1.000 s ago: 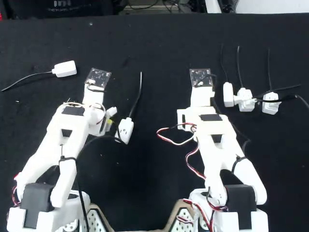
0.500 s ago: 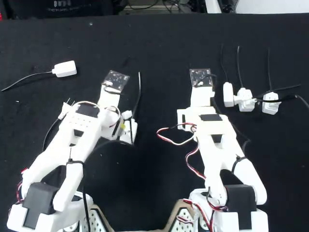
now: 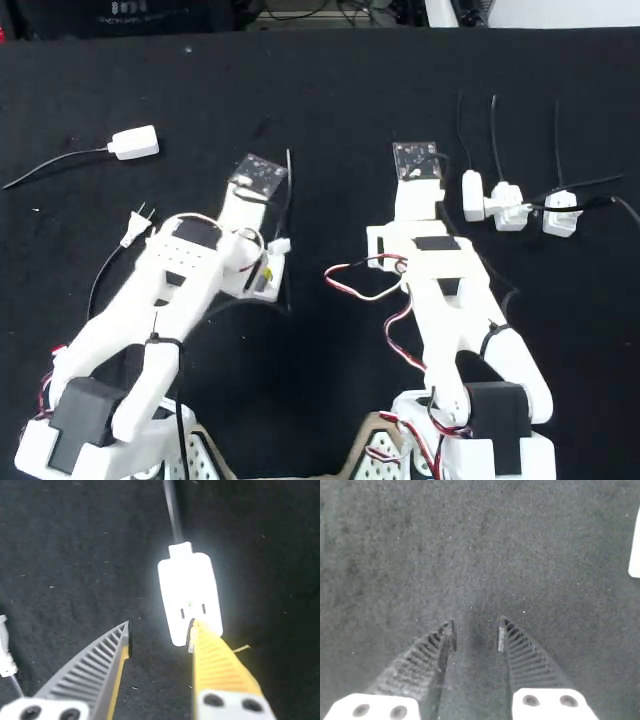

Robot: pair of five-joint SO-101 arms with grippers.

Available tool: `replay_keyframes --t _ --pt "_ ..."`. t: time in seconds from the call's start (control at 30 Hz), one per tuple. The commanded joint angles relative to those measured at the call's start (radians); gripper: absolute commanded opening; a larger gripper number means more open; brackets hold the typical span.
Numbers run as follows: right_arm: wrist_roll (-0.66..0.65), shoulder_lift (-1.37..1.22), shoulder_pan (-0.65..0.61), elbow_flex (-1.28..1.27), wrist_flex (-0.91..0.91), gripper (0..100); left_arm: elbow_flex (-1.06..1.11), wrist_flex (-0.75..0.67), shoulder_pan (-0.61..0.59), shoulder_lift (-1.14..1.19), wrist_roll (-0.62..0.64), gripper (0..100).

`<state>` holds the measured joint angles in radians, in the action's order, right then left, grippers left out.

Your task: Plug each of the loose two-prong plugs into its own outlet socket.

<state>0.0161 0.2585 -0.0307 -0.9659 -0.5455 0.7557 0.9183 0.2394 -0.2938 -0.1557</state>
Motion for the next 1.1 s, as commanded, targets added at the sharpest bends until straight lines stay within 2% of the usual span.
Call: replay_keyframes --t 0.0,0.27,0.73,0.9,1.07 --pt "0.008 0.051 0.015 0.044 0.015 13.1 -0.051 -0.005 0.025 -0.023 0.009 20" --pt "0.008 0.051 0.015 0.044 0.015 13.1 0.058 -0.209 -0.062 -0.025 0.009 20" --pt "0.006 0.051 0.015 0.044 0.017 13.1 0.105 -0.224 -0.232 -0.035 0.005 20" --pt "0.006 0.051 0.015 0.044 0.017 13.1 0.012 -0.147 -0.255 -0.035 0.011 20" --pt "0.006 0.051 0.015 0.044 0.017 13.1 -0.124 0.071 -0.12 -0.035 0.123 20"
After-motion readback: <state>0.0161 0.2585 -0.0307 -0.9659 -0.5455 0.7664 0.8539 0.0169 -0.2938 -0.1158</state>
